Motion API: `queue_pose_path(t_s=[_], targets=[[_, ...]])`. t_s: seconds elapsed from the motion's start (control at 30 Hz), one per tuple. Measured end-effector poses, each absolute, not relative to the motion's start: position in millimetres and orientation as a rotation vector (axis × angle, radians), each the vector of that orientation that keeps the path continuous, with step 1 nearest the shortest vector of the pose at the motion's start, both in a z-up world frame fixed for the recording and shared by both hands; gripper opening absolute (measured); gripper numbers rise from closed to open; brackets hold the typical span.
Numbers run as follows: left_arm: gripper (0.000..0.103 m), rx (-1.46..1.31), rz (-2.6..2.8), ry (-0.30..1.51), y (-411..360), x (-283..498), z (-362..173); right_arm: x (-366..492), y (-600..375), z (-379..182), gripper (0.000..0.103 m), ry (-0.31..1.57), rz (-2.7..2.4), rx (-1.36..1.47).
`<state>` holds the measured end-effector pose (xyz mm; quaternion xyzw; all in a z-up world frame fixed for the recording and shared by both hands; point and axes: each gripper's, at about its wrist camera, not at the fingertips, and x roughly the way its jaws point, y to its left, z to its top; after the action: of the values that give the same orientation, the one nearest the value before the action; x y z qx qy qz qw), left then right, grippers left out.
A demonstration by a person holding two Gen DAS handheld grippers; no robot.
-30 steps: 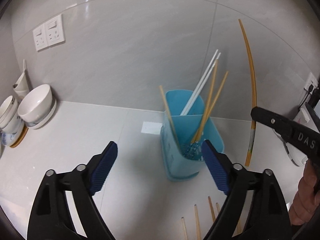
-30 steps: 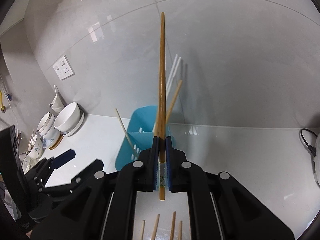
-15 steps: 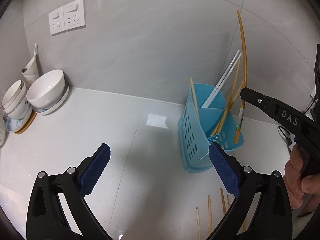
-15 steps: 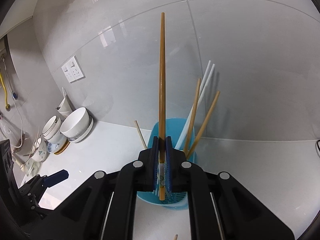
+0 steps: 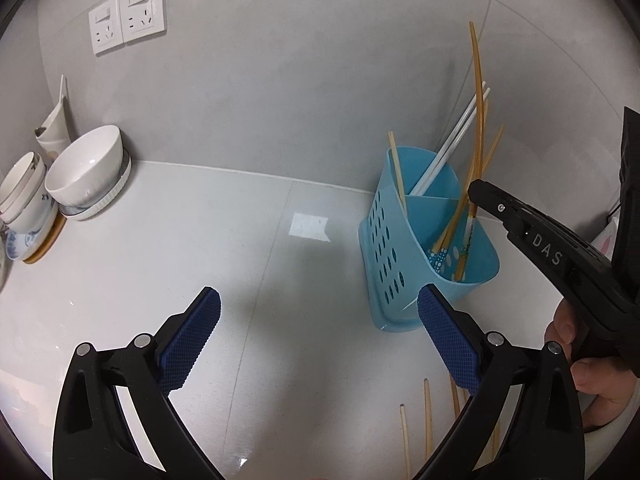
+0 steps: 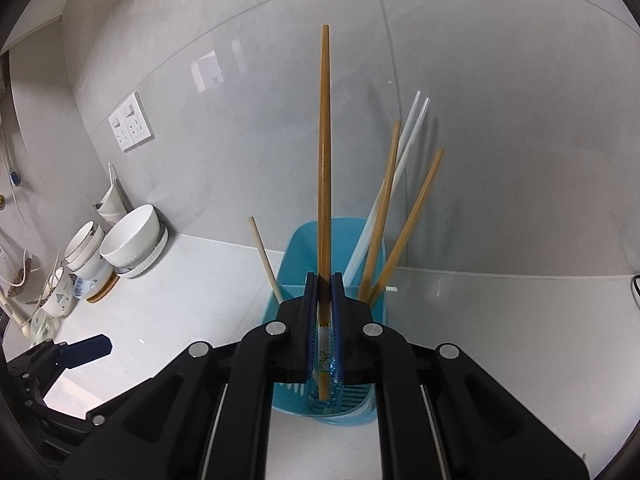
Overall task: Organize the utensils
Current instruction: 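Open the left tool over the holder while the right tool lowers and releases its chopstick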
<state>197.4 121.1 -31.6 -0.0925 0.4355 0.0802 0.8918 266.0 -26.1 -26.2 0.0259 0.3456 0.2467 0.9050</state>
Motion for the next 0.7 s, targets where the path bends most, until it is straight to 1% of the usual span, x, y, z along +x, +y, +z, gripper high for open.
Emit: queue_pose_path(t_s=[0.3, 0.37, 0.43, 0.47, 0.57, 0.6, 0.63, 0.67, 0.7], targets=[[0.097, -0.195, 0.162, 0.907, 117.3, 199.7, -32.9, 265.3, -24.4, -31.2, 0.009, 0.737, 0.495, 0.036], [0.097, -0.192, 0.161, 0.903, 116.3, 198.9, -31.9, 263.4, -26.7, -27.6, 0.013, 0.739, 0.491, 0.032], [0.097, -0.194, 0.160, 0.899, 115.9, 198.2, -30.6, 261.0, -29.8, -22.2, 0.031, 0.739, 0.487, 0.035], [0.097, -0.197, 0.161, 0.897, 115.7, 197.7, -29.8, 258.0, -32.5, -18.3, 0.034, 0.736, 0.480, 0.028], [0.097, -0.201, 0.160, 0.890, 113.2, 194.0, -26.8, 246.5, -41.8, -6.4, 0.048, 0.729, 0.484, 0.002], [0.097, -0.201, 0.158, 0.888, 112.4, 192.5, -26.0, 242.5, -45.4, -3.0, 0.058, 0.726, 0.479, -0.006], [0.097, -0.201, 0.154, 0.891, 111.1, 190.9, -25.7, 238.9, -49.5, -1.1, 0.065, 0.725, 0.475, -0.012], [0.097, -0.202, 0.151, 0.894, 110.1, 189.4, -25.4, 233.9, -54.3, 1.2, 0.067, 0.728, 0.472, -0.020], [0.097, -0.204, 0.146, 0.899, 108.1, 188.1, -25.7, 230.1, -58.6, 2.1, 0.073, 0.737, 0.470, -0.029]])
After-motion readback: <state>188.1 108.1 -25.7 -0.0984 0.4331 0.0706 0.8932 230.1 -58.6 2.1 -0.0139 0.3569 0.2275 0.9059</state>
